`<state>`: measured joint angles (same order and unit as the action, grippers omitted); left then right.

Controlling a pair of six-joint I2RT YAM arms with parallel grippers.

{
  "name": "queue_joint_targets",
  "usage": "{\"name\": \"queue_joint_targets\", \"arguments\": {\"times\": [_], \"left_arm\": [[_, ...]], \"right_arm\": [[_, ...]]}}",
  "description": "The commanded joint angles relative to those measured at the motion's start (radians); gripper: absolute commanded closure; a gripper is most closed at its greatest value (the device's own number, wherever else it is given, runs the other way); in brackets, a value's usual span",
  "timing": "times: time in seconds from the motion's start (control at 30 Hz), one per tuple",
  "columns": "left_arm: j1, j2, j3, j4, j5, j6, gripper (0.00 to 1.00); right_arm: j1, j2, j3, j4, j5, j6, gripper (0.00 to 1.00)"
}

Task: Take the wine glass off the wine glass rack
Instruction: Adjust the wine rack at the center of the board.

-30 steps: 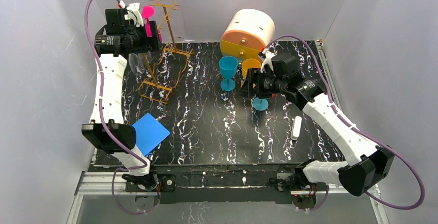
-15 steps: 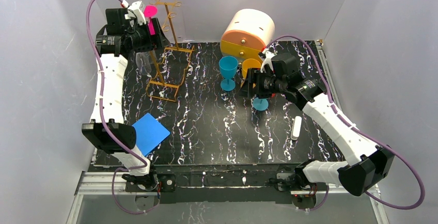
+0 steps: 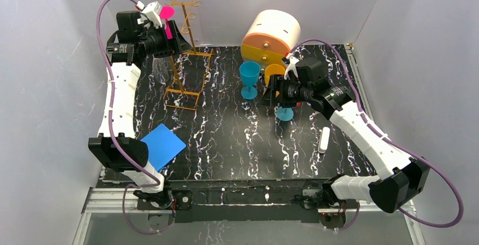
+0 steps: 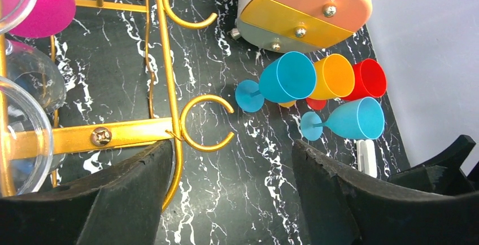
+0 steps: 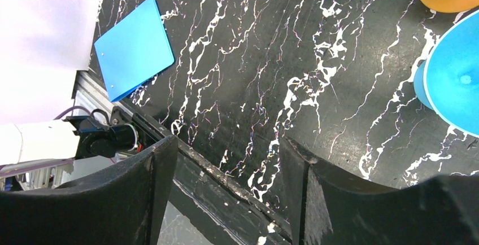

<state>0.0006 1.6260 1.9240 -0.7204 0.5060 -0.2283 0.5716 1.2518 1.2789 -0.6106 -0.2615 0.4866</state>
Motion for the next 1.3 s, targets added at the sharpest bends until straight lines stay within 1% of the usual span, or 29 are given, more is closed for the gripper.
{"name": "queue_joint_targets", "arguments": {"times": [0.0,0.23,0.43,0.6,0.67,0.77,0.87,1.0,1.1,1.23,1.27], "left_arm": [[-0.031,-0.037,-0.049,-0.048,0.081,-0.033,0.27],[-0.067,-0.060,-0.082,-0.059,0.100,-0.034,0.27],[-0.120,-0.067,-0.063,-0.066,0.090,-0.049,0.27],[-0.192,-0.074,-0.042,-0.066,0.029,-0.082,0.26],[-0.231,-0.078,-0.034,-0.066,-0.007,-0.094,0.24],[-0.258,-0.085,-0.040,-0.067,-0.051,-0.108,0.21],[-0.262,-0.094,-0.045,-0.067,-0.089,-0.106,0.18],[-0.263,-0.098,-0.023,-0.070,-0.142,-0.085,0.11],[-0.263,-0.098,-0.008,-0.060,-0.159,-0.063,0.07],[-0.264,-0.081,0.036,-0.089,-0.157,-0.028,0.06],[-0.264,-0.069,0.079,-0.122,-0.163,-0.014,0.06]], "right_arm": [[0.000,0.004,0.023,0.027,-0.009,0.003,0.26],[0.000,-0.003,0.025,0.020,-0.007,0.002,0.26],[0.000,-0.012,0.023,0.017,-0.008,0.011,0.26],[0.000,-0.021,0.019,0.015,-0.005,0.017,0.25],[0.000,-0.024,0.019,0.014,-0.004,0.017,0.25],[0.000,-0.027,0.017,0.011,0.000,0.018,0.25],[0.000,-0.030,0.016,0.011,0.003,0.018,0.25],[-0.001,-0.030,0.017,0.011,0.004,0.018,0.25],[0.001,-0.025,0.023,0.009,0.003,0.018,0.25],[0.000,-0.025,0.028,0.011,0.007,0.021,0.24],[0.000,-0.025,0.028,0.011,0.014,0.020,0.24]]}}
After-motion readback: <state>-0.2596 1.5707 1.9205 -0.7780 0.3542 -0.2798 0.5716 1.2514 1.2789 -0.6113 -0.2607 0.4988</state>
